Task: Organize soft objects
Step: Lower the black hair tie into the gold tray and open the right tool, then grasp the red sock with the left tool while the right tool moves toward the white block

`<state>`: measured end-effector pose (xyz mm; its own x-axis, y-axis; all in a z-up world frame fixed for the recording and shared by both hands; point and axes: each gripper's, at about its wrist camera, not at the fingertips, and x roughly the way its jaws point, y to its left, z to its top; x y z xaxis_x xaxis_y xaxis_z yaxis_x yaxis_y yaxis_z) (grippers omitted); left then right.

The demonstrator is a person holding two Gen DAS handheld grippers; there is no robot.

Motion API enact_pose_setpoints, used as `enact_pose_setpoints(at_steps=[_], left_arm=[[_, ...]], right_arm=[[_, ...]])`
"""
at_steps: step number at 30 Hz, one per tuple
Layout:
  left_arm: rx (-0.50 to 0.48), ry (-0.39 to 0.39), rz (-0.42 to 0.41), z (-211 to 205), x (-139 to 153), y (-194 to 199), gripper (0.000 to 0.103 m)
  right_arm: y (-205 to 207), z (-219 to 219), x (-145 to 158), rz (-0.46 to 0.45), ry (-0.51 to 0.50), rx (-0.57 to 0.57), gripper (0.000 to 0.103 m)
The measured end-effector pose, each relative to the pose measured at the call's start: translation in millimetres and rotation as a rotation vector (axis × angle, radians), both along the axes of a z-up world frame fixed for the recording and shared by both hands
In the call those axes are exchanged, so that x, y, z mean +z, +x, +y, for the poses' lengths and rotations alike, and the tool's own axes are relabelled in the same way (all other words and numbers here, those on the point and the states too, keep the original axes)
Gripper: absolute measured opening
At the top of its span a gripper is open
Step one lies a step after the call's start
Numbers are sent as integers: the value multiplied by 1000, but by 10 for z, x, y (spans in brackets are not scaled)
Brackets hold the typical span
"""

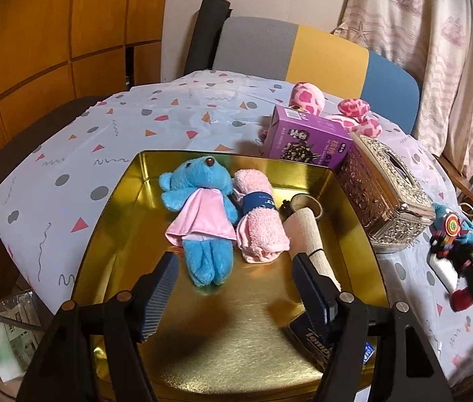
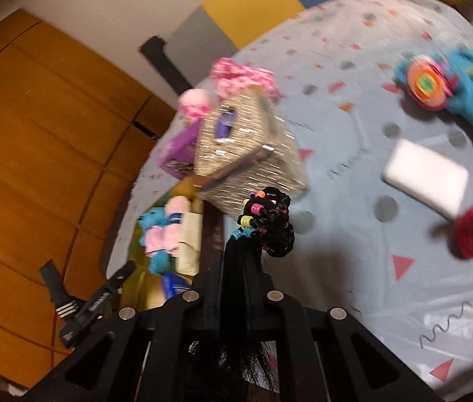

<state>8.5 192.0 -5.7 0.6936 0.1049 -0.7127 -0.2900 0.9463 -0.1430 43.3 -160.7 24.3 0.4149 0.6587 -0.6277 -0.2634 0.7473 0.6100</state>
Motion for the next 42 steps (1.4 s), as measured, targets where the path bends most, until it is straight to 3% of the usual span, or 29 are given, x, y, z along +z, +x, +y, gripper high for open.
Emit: enact_pose_setpoints(at_steps=[5, 8, 12, 17, 20, 26, 32, 42], left_arm=[[28, -4, 6, 63, -20, -23, 71], [43, -9, 9, 112, -30, -48, 71], [51, -14, 16, 143, -48, -75, 72], [53, -17, 19, 167, -73, -95, 72], [58, -22, 28, 191, -113, -87, 72], [46, -19, 31, 146, -128, -69, 72], [20, 12, 12, 49, -28, -69, 72], [-72, 51, -22, -236, 127, -94, 72]], right_arm=[[89, 506, 305, -83, 27, 121, 8], [183, 910, 372, -132, -11, 175, 8], [375, 1540, 155, -142, -137, 245, 11], [463, 1908, -243, -93, -272, 294, 21], [421, 1886, -341, -81, -291, 294, 33], [314, 1690, -267, -107, -290, 266, 34], [137, 1452, -58, -227, -331, 226, 38], [234, 593, 20, -241, -406, -17, 39]])
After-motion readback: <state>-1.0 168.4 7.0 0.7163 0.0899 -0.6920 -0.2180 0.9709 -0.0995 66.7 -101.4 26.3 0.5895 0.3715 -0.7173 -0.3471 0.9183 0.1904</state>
